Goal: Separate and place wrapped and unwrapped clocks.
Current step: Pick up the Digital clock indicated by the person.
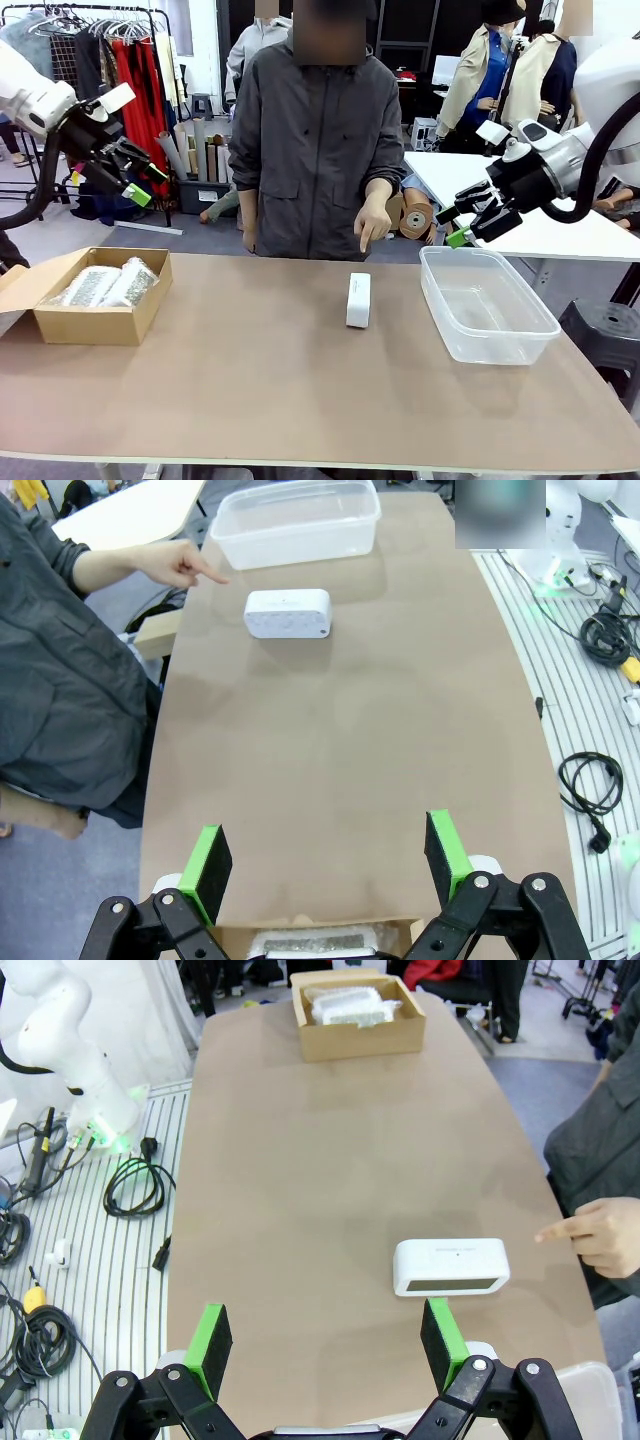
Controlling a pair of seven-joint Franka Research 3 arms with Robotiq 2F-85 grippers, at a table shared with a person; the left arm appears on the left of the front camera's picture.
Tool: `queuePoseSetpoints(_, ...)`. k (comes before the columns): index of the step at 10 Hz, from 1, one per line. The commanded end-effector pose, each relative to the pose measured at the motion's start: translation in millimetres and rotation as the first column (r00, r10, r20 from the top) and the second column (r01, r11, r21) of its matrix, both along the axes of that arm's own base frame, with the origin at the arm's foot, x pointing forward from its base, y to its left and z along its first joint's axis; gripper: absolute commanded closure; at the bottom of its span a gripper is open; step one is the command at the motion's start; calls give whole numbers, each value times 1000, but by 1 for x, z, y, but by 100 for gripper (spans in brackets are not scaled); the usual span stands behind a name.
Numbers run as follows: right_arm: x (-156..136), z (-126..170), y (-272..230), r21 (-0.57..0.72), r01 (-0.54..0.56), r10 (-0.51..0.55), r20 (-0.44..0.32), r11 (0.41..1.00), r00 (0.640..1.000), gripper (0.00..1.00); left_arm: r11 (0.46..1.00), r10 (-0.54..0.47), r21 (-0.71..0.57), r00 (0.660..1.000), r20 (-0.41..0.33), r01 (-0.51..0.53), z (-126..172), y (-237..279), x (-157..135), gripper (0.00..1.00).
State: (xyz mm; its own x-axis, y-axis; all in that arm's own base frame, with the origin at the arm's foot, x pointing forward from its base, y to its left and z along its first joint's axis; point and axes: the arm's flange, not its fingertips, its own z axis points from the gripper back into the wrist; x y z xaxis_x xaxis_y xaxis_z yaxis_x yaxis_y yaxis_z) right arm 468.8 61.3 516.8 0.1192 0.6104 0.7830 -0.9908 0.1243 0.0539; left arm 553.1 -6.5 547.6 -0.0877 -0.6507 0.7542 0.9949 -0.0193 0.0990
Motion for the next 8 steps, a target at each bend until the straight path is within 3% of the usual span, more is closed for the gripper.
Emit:
queuePoseSetpoints(1,-1,0,1,0,-3,3,3,1000,1000,0,1000,0,-1,1000,6,0,2,0,-2,0)
queuePoseSetpoints(6,0,0,0,0,0,0,0,1000,1000,0,1000,0,-1,1000,6,0,2,0,-2,0)
queuePoseSetpoints(8,-5,12,29,-45,9,-10,-29,999,1000,0,1000,0,-1,1000,6,0,2,0,-2,0)
